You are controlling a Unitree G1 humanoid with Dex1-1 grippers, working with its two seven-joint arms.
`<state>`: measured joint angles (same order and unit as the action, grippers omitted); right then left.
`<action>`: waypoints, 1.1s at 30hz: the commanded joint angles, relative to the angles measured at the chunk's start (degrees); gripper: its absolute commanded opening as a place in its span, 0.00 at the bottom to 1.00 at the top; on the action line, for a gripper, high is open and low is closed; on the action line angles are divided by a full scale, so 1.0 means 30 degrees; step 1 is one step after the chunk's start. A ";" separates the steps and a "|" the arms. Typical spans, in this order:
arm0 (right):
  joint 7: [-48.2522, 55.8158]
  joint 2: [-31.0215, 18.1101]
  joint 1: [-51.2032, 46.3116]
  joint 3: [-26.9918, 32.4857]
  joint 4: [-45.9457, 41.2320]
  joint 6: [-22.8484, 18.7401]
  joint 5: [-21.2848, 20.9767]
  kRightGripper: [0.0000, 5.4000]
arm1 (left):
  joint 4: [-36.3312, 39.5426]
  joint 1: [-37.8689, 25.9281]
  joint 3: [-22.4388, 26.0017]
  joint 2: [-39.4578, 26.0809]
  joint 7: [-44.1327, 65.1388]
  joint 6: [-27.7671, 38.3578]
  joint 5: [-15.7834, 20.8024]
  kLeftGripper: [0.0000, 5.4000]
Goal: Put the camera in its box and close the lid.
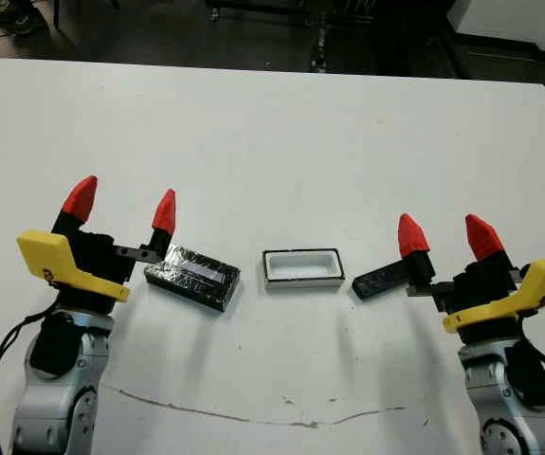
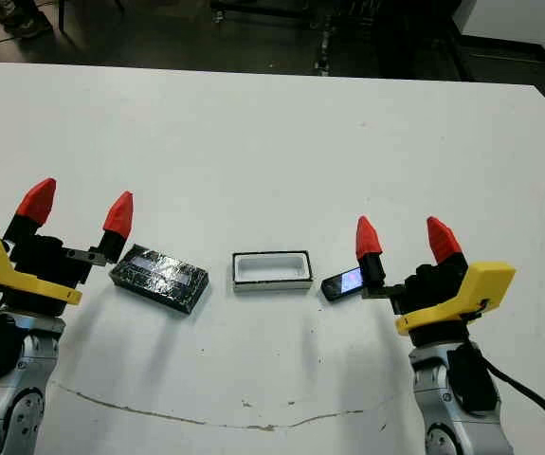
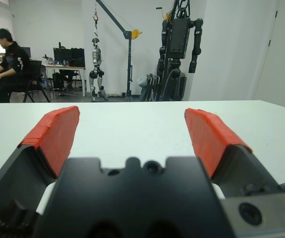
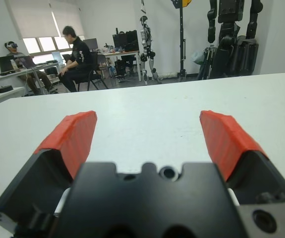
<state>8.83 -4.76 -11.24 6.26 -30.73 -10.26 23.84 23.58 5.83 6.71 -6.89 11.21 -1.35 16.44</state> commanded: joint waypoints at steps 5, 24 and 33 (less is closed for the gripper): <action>0.0143 -0.0194 -0.0062 0.0023 0.0102 -0.0304 0.0111 1.00 | -0.0229 0.0088 -0.0034 -0.0003 0.0061 -0.0005 0.0001 1.00; 0.3519 -0.4093 0.2084 0.1765 0.1429 -0.0661 0.0623 1.00 | -0.0319 0.0226 -0.0037 0.0088 -0.0018 0.0235 -0.0073 1.00; 0.8285 -0.8591 0.5588 0.2837 0.4588 -0.1297 0.1500 1.00 | -0.0337 0.0232 -0.0137 0.0082 -0.0142 0.0380 -0.0482 1.00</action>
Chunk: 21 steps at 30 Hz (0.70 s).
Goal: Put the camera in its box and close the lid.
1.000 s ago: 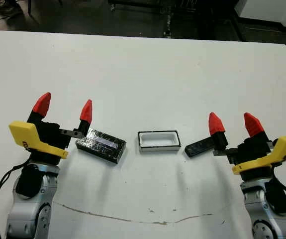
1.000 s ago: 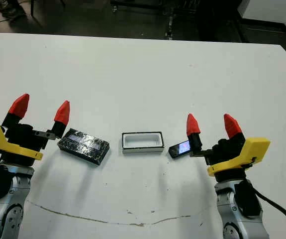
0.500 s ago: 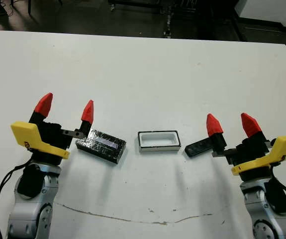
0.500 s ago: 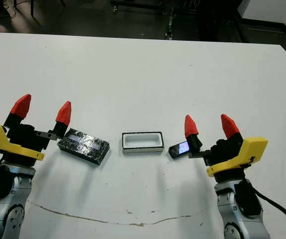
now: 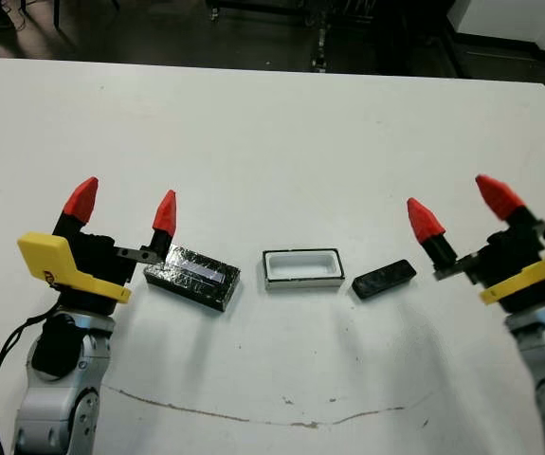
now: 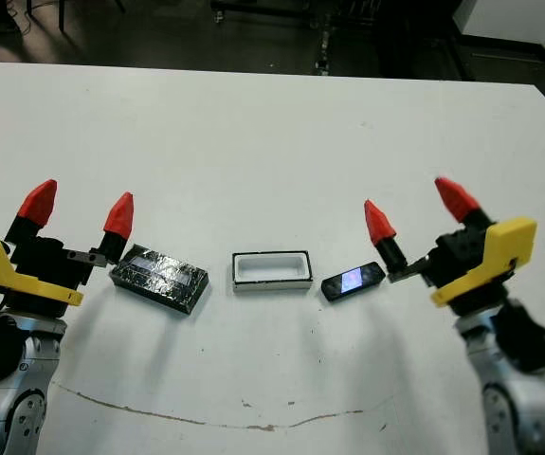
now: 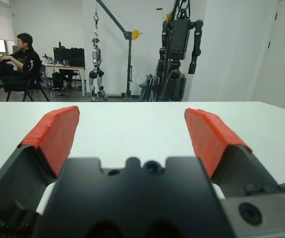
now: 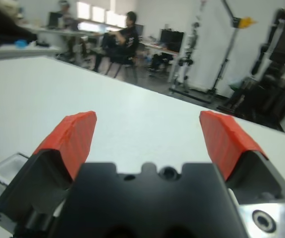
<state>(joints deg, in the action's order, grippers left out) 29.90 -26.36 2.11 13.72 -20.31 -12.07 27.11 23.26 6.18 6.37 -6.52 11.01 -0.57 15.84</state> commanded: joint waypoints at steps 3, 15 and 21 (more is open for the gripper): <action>0.3058 -0.2891 0.2820 0.0131 0.2736 -0.0623 0.0160 1.00 | -0.0254 0.0081 -0.0031 0.0086 -0.0042 0.0064 -0.0100 1.00; 1.1334 -0.6754 1.0300 -0.4409 0.9405 0.1144 -0.3569 1.00 | -0.0216 0.0187 -0.0042 0.0102 -0.0052 0.0022 0.0068 1.00; 1.4660 -0.7336 1.3191 -0.7221 1.0716 0.1759 -0.5930 1.00 | -0.0283 0.0169 -0.0044 0.0078 -0.0118 0.0067 0.0036 1.00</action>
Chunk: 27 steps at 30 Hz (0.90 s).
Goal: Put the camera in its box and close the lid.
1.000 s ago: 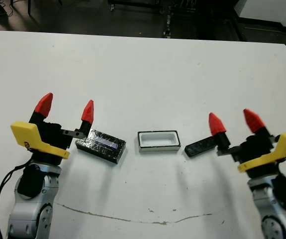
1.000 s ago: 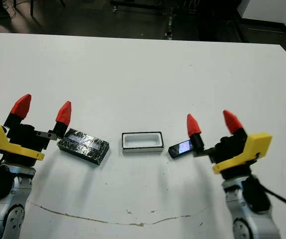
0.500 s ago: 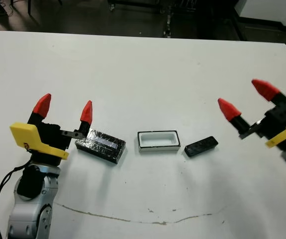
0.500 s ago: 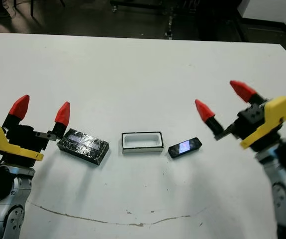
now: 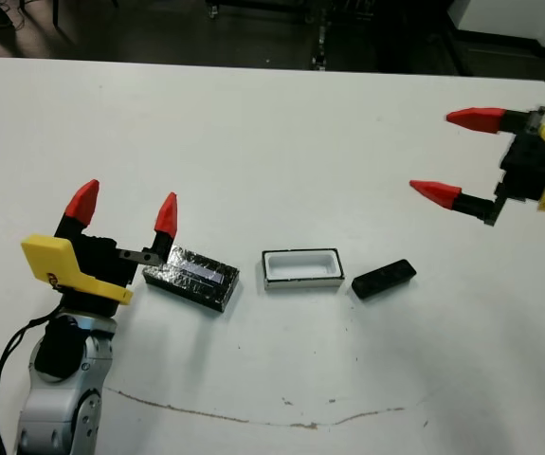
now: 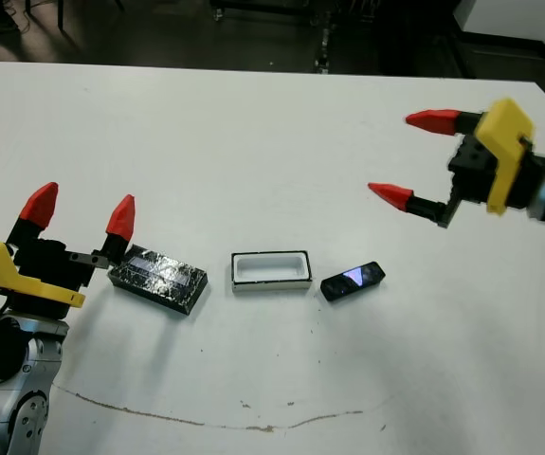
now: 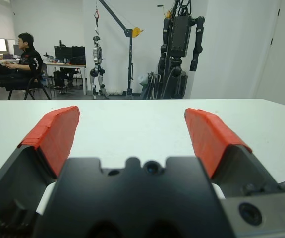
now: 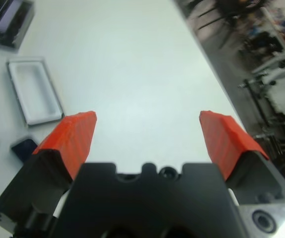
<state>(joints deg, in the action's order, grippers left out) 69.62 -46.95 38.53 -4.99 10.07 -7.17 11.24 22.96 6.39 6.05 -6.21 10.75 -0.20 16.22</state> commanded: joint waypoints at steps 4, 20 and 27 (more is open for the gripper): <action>0.3064 0.0121 0.1880 -0.2030 0.1654 0.0789 -0.1076 1.00 | -0.0183 0.0107 0.0023 -0.0019 -0.0149 0.0012 -0.0302 1.00; 0.6333 0.0920 0.3846 -0.6060 0.1676 0.1681 -0.4703 1.00 | -0.0310 0.0132 0.0049 -0.0049 -0.0215 0.0095 -0.0626 1.00; 0.7130 0.1568 0.3744 -0.6558 0.2736 0.2455 -0.4913 1.00 | -0.0269 0.0141 0.0077 0.0082 -0.0147 -0.0079 -0.0198 1.00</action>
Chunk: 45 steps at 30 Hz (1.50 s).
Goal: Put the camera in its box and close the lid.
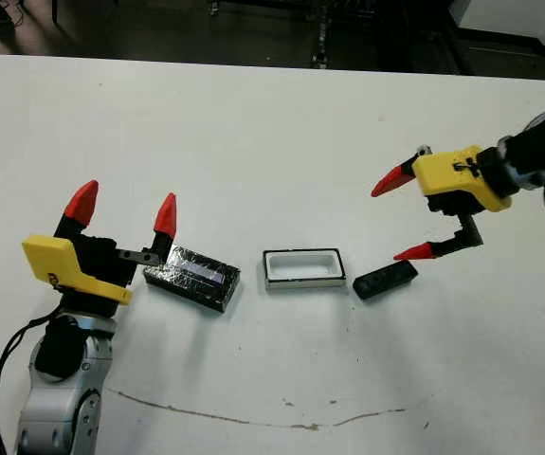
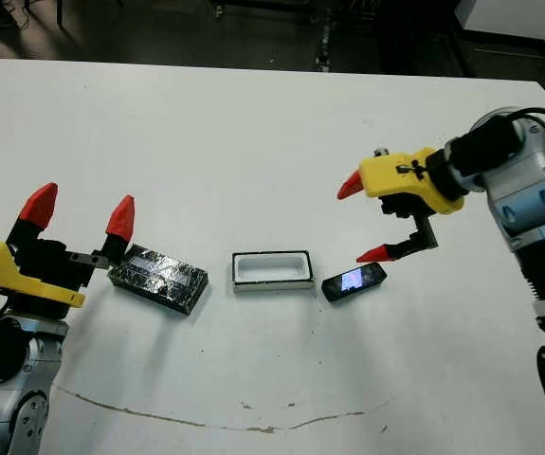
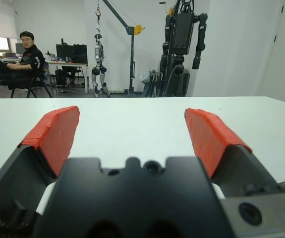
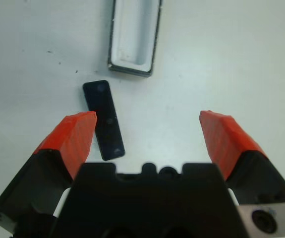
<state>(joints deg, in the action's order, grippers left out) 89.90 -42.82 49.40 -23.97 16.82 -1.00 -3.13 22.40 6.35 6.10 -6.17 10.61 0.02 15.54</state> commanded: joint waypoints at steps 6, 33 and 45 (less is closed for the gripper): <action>0.0854 0.0336 0.0027 -0.0988 0.1054 0.0702 -0.0352 1.00 | -0.0126 0.0205 0.0045 -0.0027 -0.0144 0.0027 -0.0255 1.00; 0.0814 0.0815 -0.1532 -0.2050 0.1885 0.1818 -0.0415 1.00 | -0.0086 0.0344 -0.0123 -0.0030 -0.0019 -0.0190 0.0239 1.00; 0.0627 0.1148 -0.1994 -0.1783 0.2473 0.1938 -0.0598 1.00 | -0.0094 0.0312 -0.0231 -0.0031 -0.0033 -0.0185 0.0217 1.00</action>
<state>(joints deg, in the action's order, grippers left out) 92.07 -39.64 44.29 -29.83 23.73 4.70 -4.55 22.41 6.77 5.50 -6.15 10.37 -0.04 16.45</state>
